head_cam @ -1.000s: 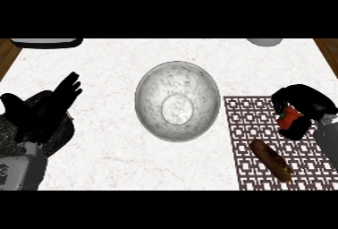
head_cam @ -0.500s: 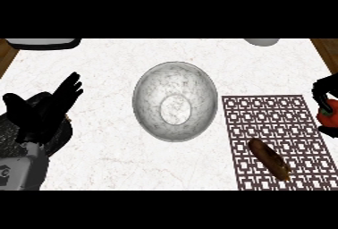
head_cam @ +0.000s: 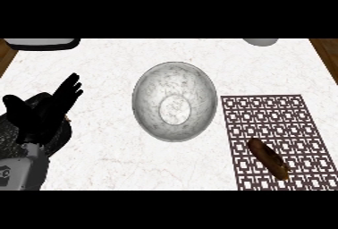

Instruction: Pick the bell pepper from the placemat and place it in the bowl

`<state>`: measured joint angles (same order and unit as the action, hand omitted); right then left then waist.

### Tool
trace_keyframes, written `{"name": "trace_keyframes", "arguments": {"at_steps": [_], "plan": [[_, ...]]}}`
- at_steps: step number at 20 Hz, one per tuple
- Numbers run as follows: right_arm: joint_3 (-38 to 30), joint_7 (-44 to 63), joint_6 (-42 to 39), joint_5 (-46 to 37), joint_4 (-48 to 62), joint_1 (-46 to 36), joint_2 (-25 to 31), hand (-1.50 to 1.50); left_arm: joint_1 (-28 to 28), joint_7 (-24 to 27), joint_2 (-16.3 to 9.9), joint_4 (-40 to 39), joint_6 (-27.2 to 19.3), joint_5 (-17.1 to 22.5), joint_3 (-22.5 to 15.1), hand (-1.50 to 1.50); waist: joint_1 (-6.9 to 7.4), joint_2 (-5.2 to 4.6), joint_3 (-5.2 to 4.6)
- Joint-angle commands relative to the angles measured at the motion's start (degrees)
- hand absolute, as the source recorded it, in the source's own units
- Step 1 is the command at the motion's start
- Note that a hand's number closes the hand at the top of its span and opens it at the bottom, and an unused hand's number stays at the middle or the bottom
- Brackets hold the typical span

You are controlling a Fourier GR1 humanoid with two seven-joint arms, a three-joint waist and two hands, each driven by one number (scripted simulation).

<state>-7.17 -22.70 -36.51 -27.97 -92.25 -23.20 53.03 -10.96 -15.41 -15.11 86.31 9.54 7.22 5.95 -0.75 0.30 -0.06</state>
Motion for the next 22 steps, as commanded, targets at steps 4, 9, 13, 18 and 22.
{"name": "trace_keyframes", "arguments": {"at_steps": [4, 9, 13, 18, 22], "plan": [[-3.1, 14.73, -12.77, 13.98, -8.62, -7.25, -4.51, 1.5, -1.13, -4.3, -0.82, 2.53, 0.98, 1.21, 0.19, 0.0, 0.98, 0.01, -0.05], [-3.95, 31.21, -17.19, 25.94, -13.47, -11.48, -9.19, 1.5, -1.5, -0.44, -1.51, -1.46, 2.18, 0.53, 1.49, 0.0, 0.49, -0.03, -0.08], [0.14, 45.8, -14.14, 33.05, -17.25, -16.66, -14.06, 1.5, -1.71, -0.13, 0.35, -1.25, -0.12, -1.96, -0.02, 0.0, 0.41, 0.01, -0.08], [8.49, 58.4, -5.3, 32.02, -20.9, -22.64, -22.7, 1.5, -3.5, 0.3, -0.36, -3.82, 1.94, -0.01, 1.47, 0.0, 0.59, -0.12, -0.06], [12.87, 58.06, -1.83, 24.16, -14.77, -28.7, -27.82, 1.5, -2.89, -1.62, -1.07, -2.08, 3.29, 1.26, 2.05, 0.0, 1.3, -0.32, 0.0]]}}
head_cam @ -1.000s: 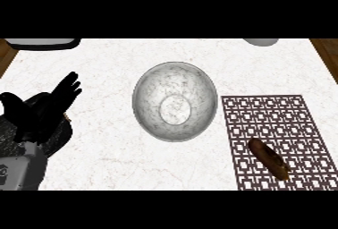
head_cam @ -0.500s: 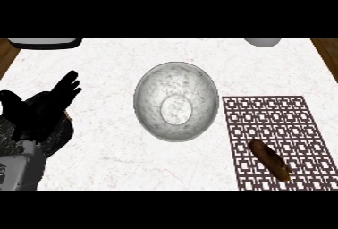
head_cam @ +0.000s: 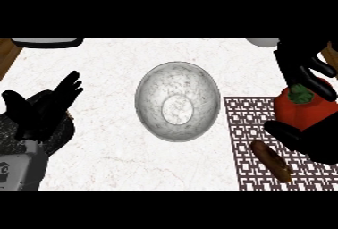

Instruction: Pick the bell pepper from the placemat and place it in the bowl

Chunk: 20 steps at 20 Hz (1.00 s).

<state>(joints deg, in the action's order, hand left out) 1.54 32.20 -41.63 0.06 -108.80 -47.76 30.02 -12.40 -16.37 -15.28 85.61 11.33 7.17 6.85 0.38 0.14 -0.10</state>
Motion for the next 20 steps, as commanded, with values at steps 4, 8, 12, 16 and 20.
{"name": "trace_keyframes", "arguments": {"at_steps": [4, 8, 12, 16, 20], "plan": [[8.1, 4.33, 6.63, -10.44, 12.01, -11.95, -10.11, 1.5, -2.42, -3.32, -1.24, 1.46, 1.03, 1.95, 1.47, 0.0, 0.93, -0.26, 0.03], [12.93, 1.58, 11.86, -19.25, 17.85, -11.87, -15.58, 1.5, -1.4, -1.9, 2.53, 0.99, -1.78, -1.11, -1.34, 0.0, 0.68, -0.33, 0.06], [11.02, -6.21, 16.06, -22.54, 29.68, -12.74, -17.57, 1.5, -0.65, 1.71, 2.53, -1.09, -1.18, -2.71, -1.61, 0.0, 0.63, -0.48, 0.06], [13.04, -12.9, 20.74, -25.73, 43.13, -16.62, -23.37, 1.5, -1.94, -1.96, 0.48, 0.48, 0.75, -0.04, -0.08, 0.0, 1.57, -0.67, 0.05], [14.41, -21.61, 25.76, -28.8, 53.91, -15.51, -26.56, 1.5, 2.43, 0.4, 1.41, 3.29, 1.25, -0.45, -1.04, 0.0, 2.39, -0.79, 0.06]]}}
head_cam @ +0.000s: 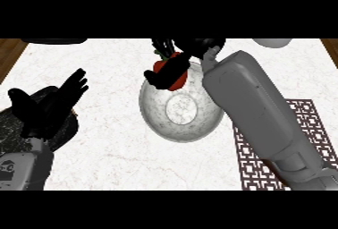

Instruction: Pick the bell pepper from the placemat and place it in the bowl

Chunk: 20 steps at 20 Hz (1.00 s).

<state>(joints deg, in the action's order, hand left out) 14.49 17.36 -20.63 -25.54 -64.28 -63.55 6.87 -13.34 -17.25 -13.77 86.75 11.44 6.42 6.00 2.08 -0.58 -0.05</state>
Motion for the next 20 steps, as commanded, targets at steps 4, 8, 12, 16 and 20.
{"name": "trace_keyframes", "arguments": {"at_steps": [4, 8, 12, 16, 20], "plan": [[2.68, -10.03, 8.19, -2.57, 20.42, -4.34, -6.65, 1.5, -0.39, 0.77, -0.05, 0.23, 0.63, 0.08, 0.17, 0.0, 0.92, -0.16, -0.01], [-3.67, -5.6, 9.05, 9.47, 26.94, -4.01, -6.79, -1.5, -0.61, 0.77, 1.2, -0.25, 0.49, -0.81, -1.57, 0.0, 2.69, -0.66, -0.01], [-1.06, -11.56, 14.65, 16.93, 31.4, -4.83, -6.84, -1.5, -7.32, -0.27, 1.49, -4.69, -0.38, -1.74, -1.83, 0.0, 3.34, -1.2, -0.01], [1.04, -16.8, 19.85, 20.96, 34.97, -7.05, -6.86, -1.5, -4.41, 1.04, 1.81, -1.96, -0.21, -1.95, -2.16, 0.0, 3.56, -0.82, -0.01], [0.25, -19.24, 23.67, 20.41, 38.38, -11.84, -6.87, -1.5, -2.52, 0.34, 0.62, -2.36, 0.96, -0.88, -0.88, 0.0, 1.98, -0.54, -0.01]]}}
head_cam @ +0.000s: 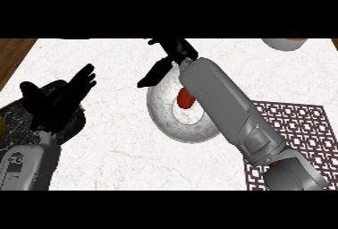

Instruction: Pick the bell pepper from the placemat and place it in the bowl

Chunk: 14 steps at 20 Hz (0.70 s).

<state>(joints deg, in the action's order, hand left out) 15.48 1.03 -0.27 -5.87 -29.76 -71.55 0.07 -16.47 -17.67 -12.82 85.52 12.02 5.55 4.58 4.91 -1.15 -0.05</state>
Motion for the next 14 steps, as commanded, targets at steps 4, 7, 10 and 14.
{"name": "trace_keyframes", "arguments": {"at_steps": [4, 7, 10, 14], "plan": [[-3.15, -7.76, 8.7, 0.48, 8.27, -3.01, -0.05, -1.5, 0.37, 0.81, -1.07, -0.51, 0.52, 0.55, 1.69, 0.0, -1.66, 0.18, 0.01], [-6.01, -11.26, 8.45, 0.72, 8.65, -1.4, 4.72, -1.5, 3.77, -0.01, -1.99, 3.08, 1.22, 1.39, 2.31, 0.0, -2.37, 0.53, 0.05], [-9.14, -8.08, 7.03, 2.56, 8.32, -5.34, 8.84, -1.5, 2.39, 1.07, -0.01, 0.02, -0.81, 0.12, 1.96, 0.0, -3.59, 0.67, 0.03], [-9.41, -18.34, 1.14, 2.07, 7.3, 0.32, 13.95, -1.5, 3.16, 1.85, 0.59, 0.38, -1.46, -0.72, 1.69, 0.0, -4.13, 0.79, 0.06]]}}
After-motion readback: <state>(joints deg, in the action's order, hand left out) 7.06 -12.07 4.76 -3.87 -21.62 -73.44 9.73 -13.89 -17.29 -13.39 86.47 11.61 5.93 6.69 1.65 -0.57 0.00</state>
